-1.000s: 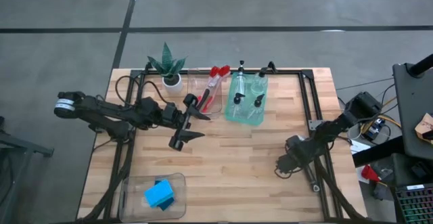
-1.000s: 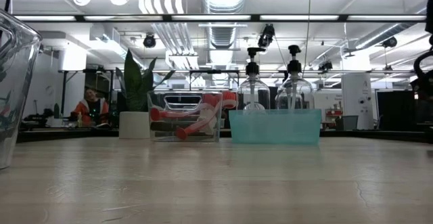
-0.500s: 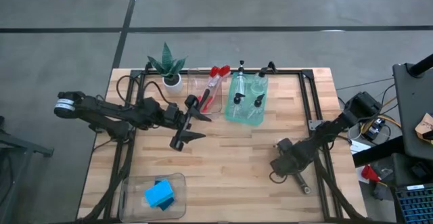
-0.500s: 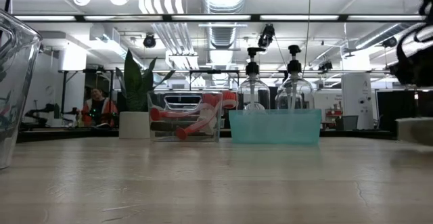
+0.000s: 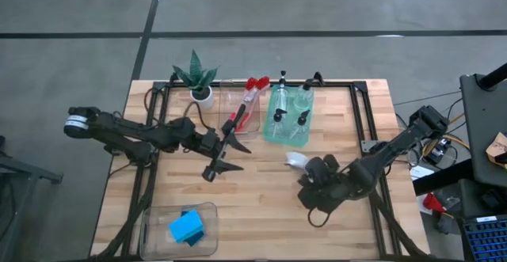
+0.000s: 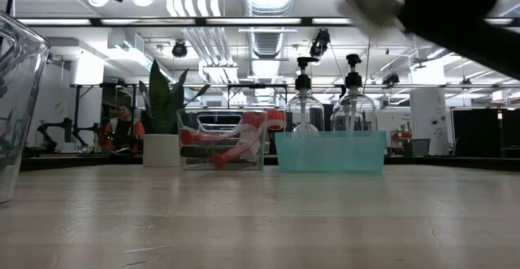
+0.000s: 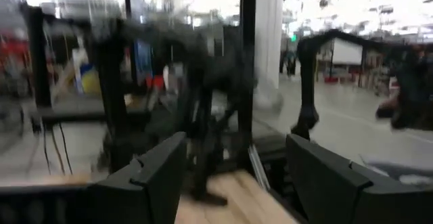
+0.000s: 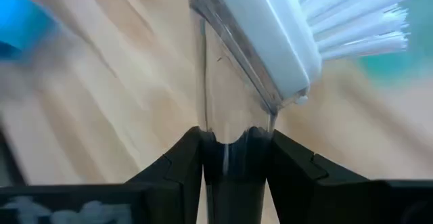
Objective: Pick & Place Kitchen Sink Supplies
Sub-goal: Put the black dish brush into the top transparent bin
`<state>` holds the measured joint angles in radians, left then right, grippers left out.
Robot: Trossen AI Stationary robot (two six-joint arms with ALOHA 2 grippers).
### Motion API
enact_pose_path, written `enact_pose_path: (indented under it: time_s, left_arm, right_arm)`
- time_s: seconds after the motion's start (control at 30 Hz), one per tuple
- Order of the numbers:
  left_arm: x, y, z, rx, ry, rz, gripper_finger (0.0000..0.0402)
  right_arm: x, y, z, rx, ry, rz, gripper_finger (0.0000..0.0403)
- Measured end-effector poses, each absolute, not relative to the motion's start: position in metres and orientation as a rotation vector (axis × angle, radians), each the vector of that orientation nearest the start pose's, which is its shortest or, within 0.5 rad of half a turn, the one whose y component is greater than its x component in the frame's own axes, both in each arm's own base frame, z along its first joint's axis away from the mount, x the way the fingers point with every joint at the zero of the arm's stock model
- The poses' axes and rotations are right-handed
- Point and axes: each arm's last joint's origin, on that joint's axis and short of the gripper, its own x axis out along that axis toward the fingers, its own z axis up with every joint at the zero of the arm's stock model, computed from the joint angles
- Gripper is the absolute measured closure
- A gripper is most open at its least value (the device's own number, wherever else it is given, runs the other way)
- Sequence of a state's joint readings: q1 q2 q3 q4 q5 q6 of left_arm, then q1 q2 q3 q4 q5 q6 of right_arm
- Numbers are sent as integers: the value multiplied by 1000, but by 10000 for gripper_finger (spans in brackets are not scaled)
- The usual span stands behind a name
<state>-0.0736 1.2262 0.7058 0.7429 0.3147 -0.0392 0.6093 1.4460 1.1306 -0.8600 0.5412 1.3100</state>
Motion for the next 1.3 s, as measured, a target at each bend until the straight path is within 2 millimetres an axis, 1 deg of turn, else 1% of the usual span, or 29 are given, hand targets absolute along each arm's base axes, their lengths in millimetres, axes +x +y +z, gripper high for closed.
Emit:
enact_pose_path:
  time_s: [0.07,0.2,0.33,0.43,0.57,0.77,0.9,1.03,1.3]
  left_arm:
    - [267,-32,294,-40,-156,-392,156]
    - [279,-42,277,-85,-82,-312,156]
    - [290,-51,269,-96,-72,-300,156]
    - [296,-54,269,-134,-113,-271,156]
    - [305,-59,266,-139,-120,-271,156]
    - [319,-66,262,-139,-103,-267,156]
    - [326,-69,270,-142,-137,-270,156]
    - [333,-71,276,-142,-155,-274,156]
    - [342,-73,275,-138,-148,-273,156]
  right_arm:
    - [241,148,282,488,713,-501,278]
    - [256,155,319,340,504,-425,275]
    - [264,158,342,197,360,-406,277]
    - [269,160,352,139,299,-382,275]
    - [276,160,357,106,222,-360,274]
    - [285,157,360,59,192,-338,276]
    - [292,155,357,75,195,-305,273]
    - [298,154,353,66,202,-310,277]
    - [299,153,356,84,174,-313,275]
